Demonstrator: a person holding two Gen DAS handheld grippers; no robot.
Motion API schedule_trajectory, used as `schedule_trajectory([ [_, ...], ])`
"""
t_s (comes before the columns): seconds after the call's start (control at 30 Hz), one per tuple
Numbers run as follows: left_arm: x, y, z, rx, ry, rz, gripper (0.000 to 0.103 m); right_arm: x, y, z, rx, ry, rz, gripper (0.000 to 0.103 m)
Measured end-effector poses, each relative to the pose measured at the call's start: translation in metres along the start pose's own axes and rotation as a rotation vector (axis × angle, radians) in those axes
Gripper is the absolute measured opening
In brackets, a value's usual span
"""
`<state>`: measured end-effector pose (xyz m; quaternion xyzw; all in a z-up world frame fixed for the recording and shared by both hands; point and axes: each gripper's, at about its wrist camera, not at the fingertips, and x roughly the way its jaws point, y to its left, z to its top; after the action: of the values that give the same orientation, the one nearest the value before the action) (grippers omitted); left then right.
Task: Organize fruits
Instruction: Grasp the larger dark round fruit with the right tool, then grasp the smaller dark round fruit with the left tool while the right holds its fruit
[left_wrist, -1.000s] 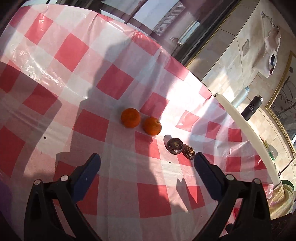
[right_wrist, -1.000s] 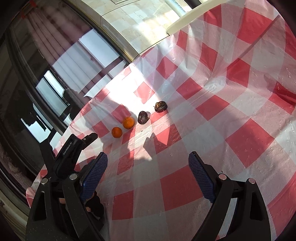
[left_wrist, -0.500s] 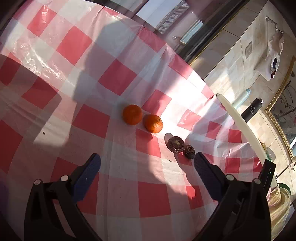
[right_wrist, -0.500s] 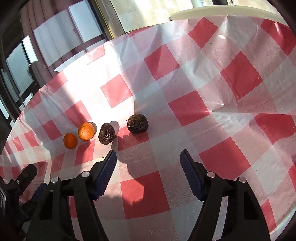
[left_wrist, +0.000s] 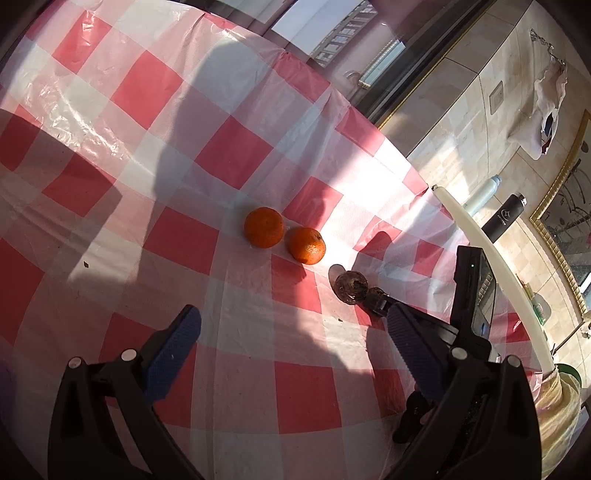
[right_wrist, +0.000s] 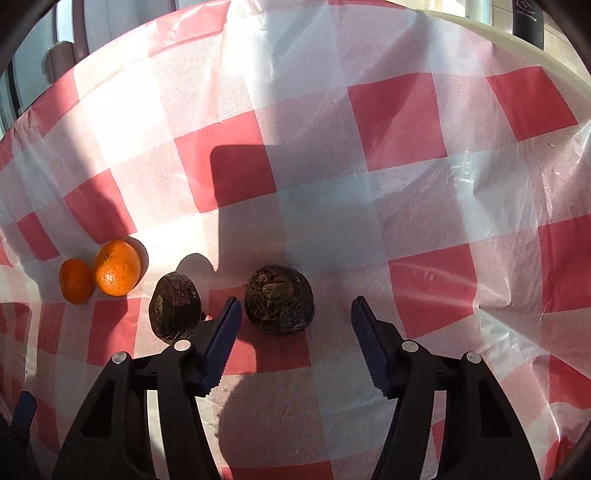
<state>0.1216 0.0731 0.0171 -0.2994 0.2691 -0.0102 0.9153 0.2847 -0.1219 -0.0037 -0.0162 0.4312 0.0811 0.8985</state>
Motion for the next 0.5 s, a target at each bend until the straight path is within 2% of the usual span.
schedule_trajectory([
  [0.13,0.000,0.000,0.000,0.003,0.002,0.000,0.101,-0.002,0.004,0.000,-0.029,-0.020,-0.010,0.037],
  [0.27,0.001,0.000,0.000,0.002,0.005,-0.003,0.101,-0.028,-0.010,-0.020,0.024,-0.083,0.028,0.037],
  [0.3,0.001,0.000,0.000,0.004,0.005,-0.003,0.101,-0.036,-0.016,-0.028,0.054,-0.101,0.061,0.037],
  [0.37,0.002,-0.001,0.001,0.007,0.010,-0.004,0.101,-0.059,-0.033,-0.049,0.138,-0.171,0.192,0.037],
  [0.43,0.001,-0.004,0.000,0.024,0.009,-0.004,0.101,-0.076,-0.046,-0.069,0.208,-0.211,0.223,0.037],
  [0.5,0.003,-0.010,-0.002,0.058,0.018,-0.008,0.101,-0.088,-0.064,-0.086,0.301,-0.267,0.310,0.037],
])
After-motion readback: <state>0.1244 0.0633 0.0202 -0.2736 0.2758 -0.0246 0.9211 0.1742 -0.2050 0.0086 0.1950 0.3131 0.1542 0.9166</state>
